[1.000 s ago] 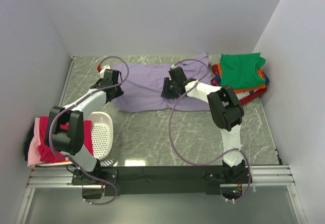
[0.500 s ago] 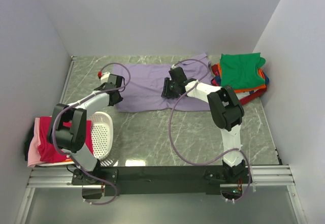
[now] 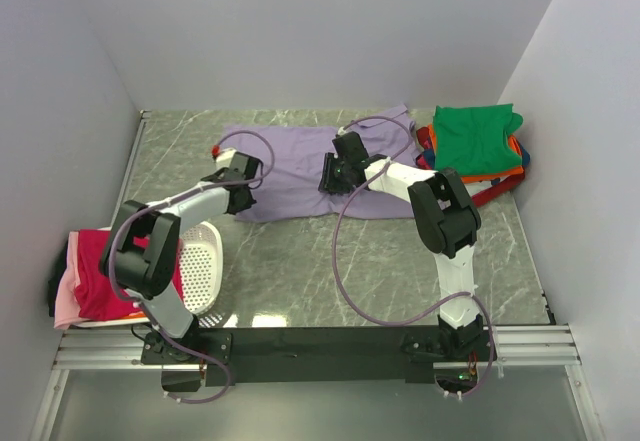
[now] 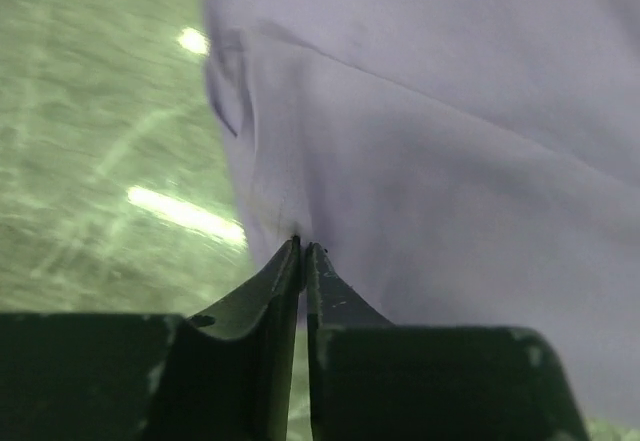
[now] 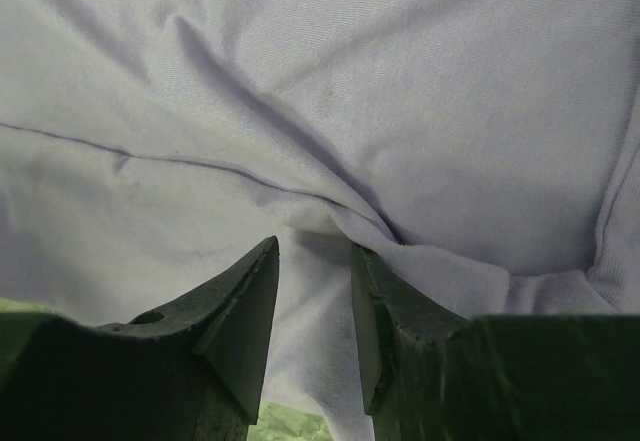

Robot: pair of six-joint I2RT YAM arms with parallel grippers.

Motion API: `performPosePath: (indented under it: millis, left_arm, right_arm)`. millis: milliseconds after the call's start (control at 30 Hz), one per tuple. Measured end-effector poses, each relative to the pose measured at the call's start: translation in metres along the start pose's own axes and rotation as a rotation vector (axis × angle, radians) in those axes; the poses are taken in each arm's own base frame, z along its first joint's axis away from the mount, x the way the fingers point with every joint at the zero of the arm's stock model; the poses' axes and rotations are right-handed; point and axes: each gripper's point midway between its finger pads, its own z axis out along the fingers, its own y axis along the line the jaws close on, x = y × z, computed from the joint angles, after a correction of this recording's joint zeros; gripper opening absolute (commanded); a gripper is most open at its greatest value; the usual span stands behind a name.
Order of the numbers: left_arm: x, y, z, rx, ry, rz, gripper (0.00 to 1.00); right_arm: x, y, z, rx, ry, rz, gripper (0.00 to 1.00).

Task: Fold and stack the t-shirts
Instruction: Fold the tshirt

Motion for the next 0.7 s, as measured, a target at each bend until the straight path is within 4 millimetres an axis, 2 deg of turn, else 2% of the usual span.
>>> performPosePath:
  millis: [133, 267, 433, 567, 700]
  left_arm:
    - [0.013, -0.030, -0.007, 0.040, 0.001, 0.071, 0.05]
    - [0.025, -0.053, -0.017, 0.086, -0.001, 0.108, 0.08]
    - [0.040, -0.067, -0.028, 0.109, 0.002, 0.147, 0.21]
    - [0.050, -0.070, -0.034, 0.114, 0.017, 0.167, 0.27]
    - [0.049, -0.070, -0.040, 0.120, 0.017, 0.172, 0.31]
  right_arm:
    - [0.000, -0.001, 0.000, 0.003, -0.001, -0.001, 0.41]
    - [0.000, -0.001, 0.000, 0.003, 0.000, -0.001, 0.41]
    - [0.000, -0.001, 0.000, 0.004, 0.000, -0.001, 0.41]
    - [0.000, -0.001, 0.000, 0.004, 0.000, -0.001, 0.41]
    - [0.000, -0.001, 0.000, 0.004, 0.000, -0.001, 0.41]
